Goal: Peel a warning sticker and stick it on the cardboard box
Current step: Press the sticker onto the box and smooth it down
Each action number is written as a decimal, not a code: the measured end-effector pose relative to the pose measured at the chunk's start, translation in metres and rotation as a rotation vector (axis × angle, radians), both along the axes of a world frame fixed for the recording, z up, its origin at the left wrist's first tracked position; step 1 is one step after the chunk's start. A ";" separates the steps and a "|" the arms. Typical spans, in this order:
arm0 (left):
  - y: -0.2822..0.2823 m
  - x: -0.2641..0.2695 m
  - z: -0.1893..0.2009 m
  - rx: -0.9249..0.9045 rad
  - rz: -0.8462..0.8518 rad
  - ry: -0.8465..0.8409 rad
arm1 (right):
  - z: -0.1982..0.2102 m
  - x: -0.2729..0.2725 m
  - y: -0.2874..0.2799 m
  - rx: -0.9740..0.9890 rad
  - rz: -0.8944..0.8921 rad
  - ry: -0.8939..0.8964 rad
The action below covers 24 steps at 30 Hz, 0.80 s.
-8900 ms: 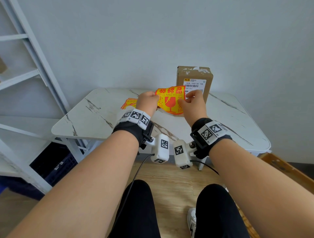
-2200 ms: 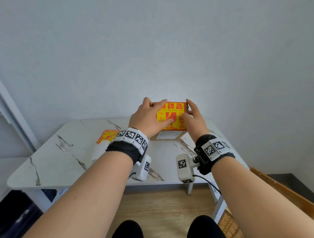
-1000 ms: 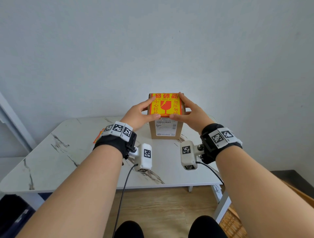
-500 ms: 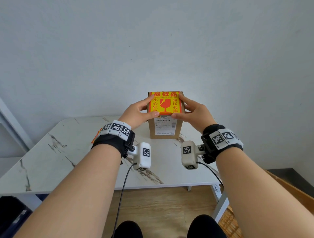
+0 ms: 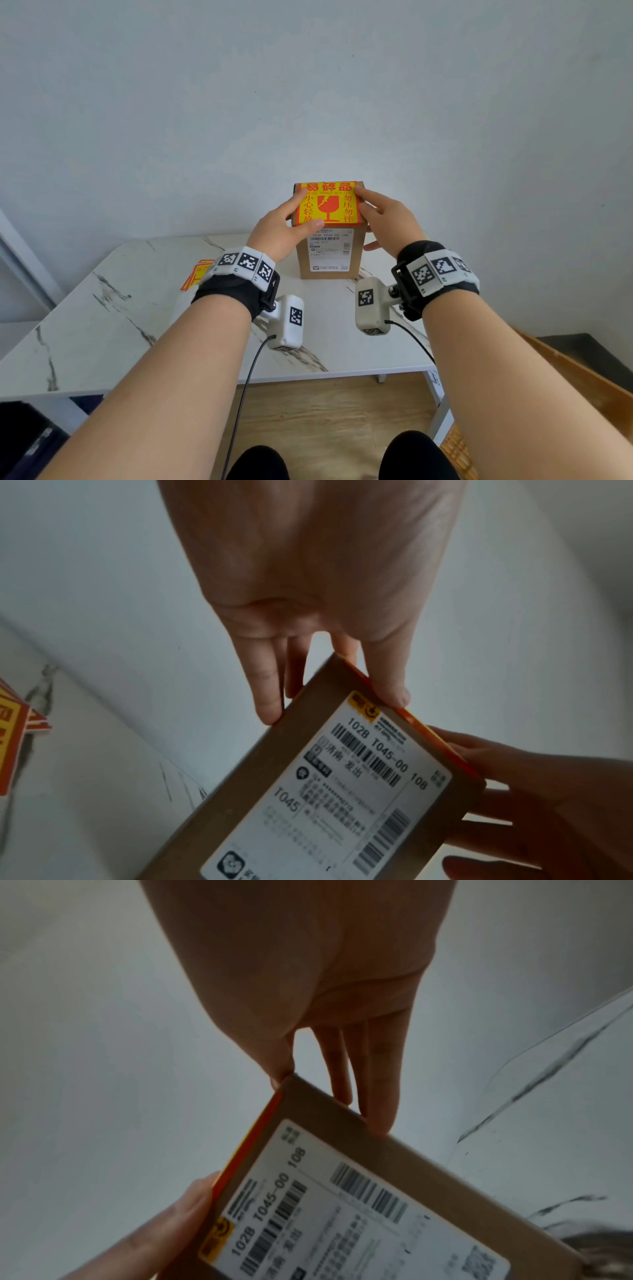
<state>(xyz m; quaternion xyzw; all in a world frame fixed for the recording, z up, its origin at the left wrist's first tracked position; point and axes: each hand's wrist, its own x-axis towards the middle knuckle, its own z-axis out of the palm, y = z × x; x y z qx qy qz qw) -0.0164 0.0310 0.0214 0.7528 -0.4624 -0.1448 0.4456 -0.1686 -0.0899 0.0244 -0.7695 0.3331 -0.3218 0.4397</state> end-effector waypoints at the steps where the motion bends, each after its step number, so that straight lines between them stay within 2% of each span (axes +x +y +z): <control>1: 0.000 0.000 0.000 0.004 -0.006 0.008 | -0.002 0.002 0.000 -0.023 -0.039 -0.016; 6: -0.002 0.000 0.001 0.011 -0.014 -0.017 | -0.007 0.009 0.005 -0.175 -0.222 -0.055; 13: -0.010 -0.006 0.000 0.024 0.055 -0.183 | -0.005 0.011 0.006 -0.141 -0.176 -0.016; 17: -0.020 -0.006 -0.009 0.022 0.072 -0.037 | -0.017 0.012 0.003 0.070 -0.098 0.050; 21: -0.031 -0.001 -0.021 0.085 0.123 0.060 | -0.032 0.018 -0.002 0.067 -0.039 0.239; 24: -0.038 0.002 -0.031 0.153 0.171 0.039 | -0.038 0.024 -0.006 0.061 -0.052 0.294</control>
